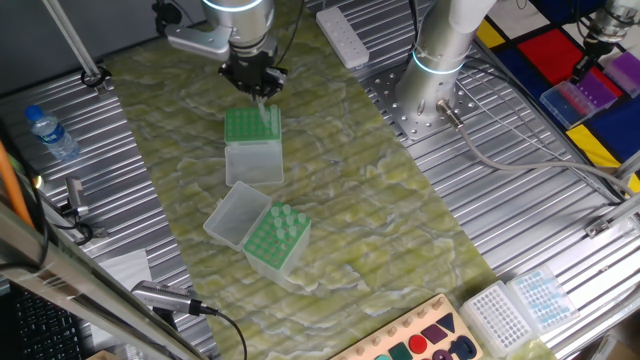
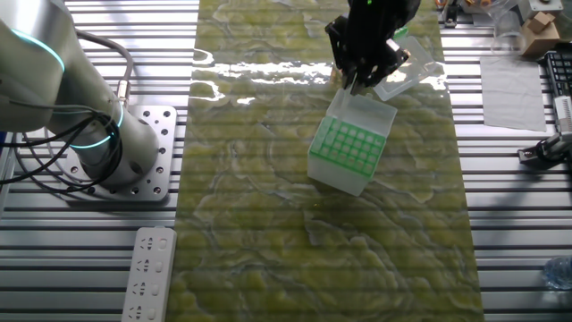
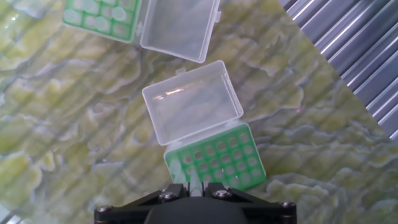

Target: Transfer all large pipette tips from one holder to another

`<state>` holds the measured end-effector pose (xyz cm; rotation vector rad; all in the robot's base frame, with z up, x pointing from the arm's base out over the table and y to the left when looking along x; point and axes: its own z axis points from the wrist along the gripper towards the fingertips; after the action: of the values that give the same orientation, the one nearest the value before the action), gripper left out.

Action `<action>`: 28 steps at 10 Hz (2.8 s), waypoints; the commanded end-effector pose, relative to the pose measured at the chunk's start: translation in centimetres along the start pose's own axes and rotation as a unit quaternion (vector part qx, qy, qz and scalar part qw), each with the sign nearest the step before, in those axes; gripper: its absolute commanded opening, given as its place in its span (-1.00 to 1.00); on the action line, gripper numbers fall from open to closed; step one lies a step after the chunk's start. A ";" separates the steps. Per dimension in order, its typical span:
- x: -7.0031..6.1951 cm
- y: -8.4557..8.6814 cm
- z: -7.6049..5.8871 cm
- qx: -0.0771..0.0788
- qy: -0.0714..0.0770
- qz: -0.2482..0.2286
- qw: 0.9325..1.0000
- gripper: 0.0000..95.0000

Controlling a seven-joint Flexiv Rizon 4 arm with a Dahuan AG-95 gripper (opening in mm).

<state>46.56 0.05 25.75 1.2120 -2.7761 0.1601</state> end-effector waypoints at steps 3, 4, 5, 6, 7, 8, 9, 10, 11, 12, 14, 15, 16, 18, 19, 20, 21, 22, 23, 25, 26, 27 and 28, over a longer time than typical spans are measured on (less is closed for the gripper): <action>-0.2 0.0 0.0 -0.013 -0.007 0.006 1.000 -0.20; -0.6 0.1 -0.1 -0.018 -0.006 0.016 1.000 -0.20; -1.5 0.3 -0.3 -0.022 -0.007 0.037 0.999 -0.20; -2.4 0.4 -0.4 -0.025 -0.008 0.056 0.998 -0.20; -4.5 1.0 -0.7 -0.038 -0.016 0.098 0.994 -0.20; -6.3 1.6 -0.8 -0.044 -0.019 0.119 0.992 -0.20; -8.3 2.4 -0.8 -0.049 -0.022 0.145 0.988 -0.20; -10.6 3.5 -0.8 -0.055 -0.025 0.171 0.983 -0.20; -12.4 4.5 -0.7 -0.062 -0.031 0.194 0.979 -0.20; -14.4 5.8 -0.4 -0.065 -0.035 0.215 0.974 -0.20; -17.0 7.6 0.5 -0.062 -0.053 0.232 0.969 -0.20; -17.7 8.2 0.8 -0.061 -0.058 0.235 0.968 -0.20; -18.4 8.8 1.1 -0.059 -0.063 0.236 0.968 -0.20; -19.8 9.9 1.7 -0.057 -0.073 0.243 0.966 -0.60; -20.5 10.0 1.9 -0.055 -0.078 0.248 0.964 -0.60; -21.1 9.9 2.1 -0.055 -0.080 0.252 0.963 -0.60; -21.8 9.8 2.5 -0.054 -0.079 0.253 0.963 -0.60; -22.2 9.8 2.8 -0.053 -0.080 0.252 0.963 -0.60; -22.6 9.9 3.3 -0.052 -0.084 0.248 0.964 -0.60; -23.1 10.4 4.1 -0.049 -0.085 0.245 0.965 -0.20; -23.3 10.7 4.6 -0.048 -0.085 0.245 0.965 -0.20; -23.5 10.9 5.0 -0.046 -0.087 0.244 0.965 -0.20; -23.5 10.9 5.2 -0.045 -0.087 0.243 0.965 -0.20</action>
<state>54.21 23.85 16.55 0.5267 -3.1429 -0.0358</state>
